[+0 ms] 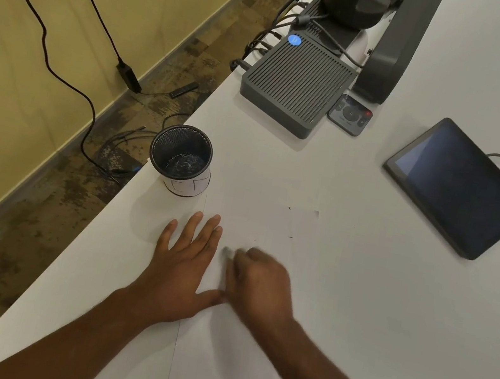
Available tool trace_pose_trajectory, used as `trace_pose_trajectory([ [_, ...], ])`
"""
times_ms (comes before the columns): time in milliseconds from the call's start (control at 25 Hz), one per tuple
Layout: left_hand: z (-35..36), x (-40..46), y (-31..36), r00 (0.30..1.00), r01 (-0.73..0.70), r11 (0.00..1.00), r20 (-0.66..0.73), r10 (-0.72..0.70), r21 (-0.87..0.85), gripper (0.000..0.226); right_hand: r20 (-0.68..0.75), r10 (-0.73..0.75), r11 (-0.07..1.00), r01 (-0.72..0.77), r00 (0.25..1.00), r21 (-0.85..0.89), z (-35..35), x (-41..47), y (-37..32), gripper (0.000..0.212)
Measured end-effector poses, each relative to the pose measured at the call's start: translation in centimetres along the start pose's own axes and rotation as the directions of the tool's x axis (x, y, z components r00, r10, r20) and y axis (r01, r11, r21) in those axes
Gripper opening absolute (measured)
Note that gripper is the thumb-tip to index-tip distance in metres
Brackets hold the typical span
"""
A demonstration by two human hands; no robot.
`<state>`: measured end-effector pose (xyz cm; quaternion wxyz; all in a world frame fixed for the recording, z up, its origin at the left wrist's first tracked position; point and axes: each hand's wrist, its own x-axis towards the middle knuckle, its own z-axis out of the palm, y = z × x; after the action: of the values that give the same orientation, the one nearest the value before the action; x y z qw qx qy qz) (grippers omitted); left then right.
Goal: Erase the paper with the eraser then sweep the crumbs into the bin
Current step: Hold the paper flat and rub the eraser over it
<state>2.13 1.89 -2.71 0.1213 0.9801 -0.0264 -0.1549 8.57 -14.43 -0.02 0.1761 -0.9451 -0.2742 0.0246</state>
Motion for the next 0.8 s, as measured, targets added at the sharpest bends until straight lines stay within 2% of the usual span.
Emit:
trace_pose_trajectory([
  [40,0.0,0.1,0.0,1.0,0.002,1.0,0.011,-0.003,0.005,0.107,0.02,-0.049,0.999,0.049,0.999,0.008,-0.3,-0.7,0.8,0.027],
  [80,0.0,0.2,-0.1,1.0,0.007,1.0,0.021,-0.007,0.011,0.108,0.024,0.025,1.0,-0.025,0.999,-0.008,-1.1,-0.3,2.6,0.029],
  [160,0.0,0.3,-0.1,1.0,0.012,1.0,0.027,-0.013,0.012,0.11,-0.139,0.28,0.954,-0.291,0.95,-0.072,-2.8,1.8,6.8,0.042],
  [200,-0.1,0.3,-0.1,1.0,0.011,1.0,0.028,-0.012,0.014,0.11,-0.191,0.342,0.93,-0.361,0.92,-0.072,-3.3,2.2,7.6,0.046],
  [280,0.0,0.3,-0.1,0.999,0.015,1.0,0.039,-0.016,0.02,0.11,-0.152,0.316,0.944,-0.326,0.937,-0.049,-3.1,1.3,5.9,0.045],
  [400,0.1,0.1,-0.1,1.0,0.011,1.0,0.012,-0.012,0.015,0.109,-0.016,0.061,0.998,-0.061,0.998,0.006,-0.9,-2.2,2.3,0.038],
  [480,0.1,0.3,-0.1,1.0,0.016,1.0,0.015,-0.016,0.01,0.109,-0.048,0.196,0.981,-0.196,0.979,0.007,-1.7,-0.6,4.6,0.043],
  [520,0.1,0.2,-0.1,1.0,0.022,1.0,0.019,-0.022,0.01,0.11,-0.111,0.306,0.952,-0.306,0.946,0.019,-2.6,0.5,5.9,0.047],
  [600,0.1,0.2,0.0,0.999,0.029,0.999,0.021,-0.03,0.021,0.11,-0.109,0.46,0.887,-0.448,0.881,0.114,-3.8,1.0,6.9,0.051],
  [720,0.2,0.2,0.0,0.999,0.038,0.999,-0.006,-0.038,0.022,0.105,-0.015,0.494,0.829,-0.466,0.869,0.309,-3.2,-2.2,4.2,0.043],
  [800,0.4,0.1,0.0,0.999,0.032,0.999,-0.041,-0.031,0.016,0.096,0.036,0.476,0.782,-0.441,0.879,0.44,-2.7,-4.1,3.0,0.028],
])
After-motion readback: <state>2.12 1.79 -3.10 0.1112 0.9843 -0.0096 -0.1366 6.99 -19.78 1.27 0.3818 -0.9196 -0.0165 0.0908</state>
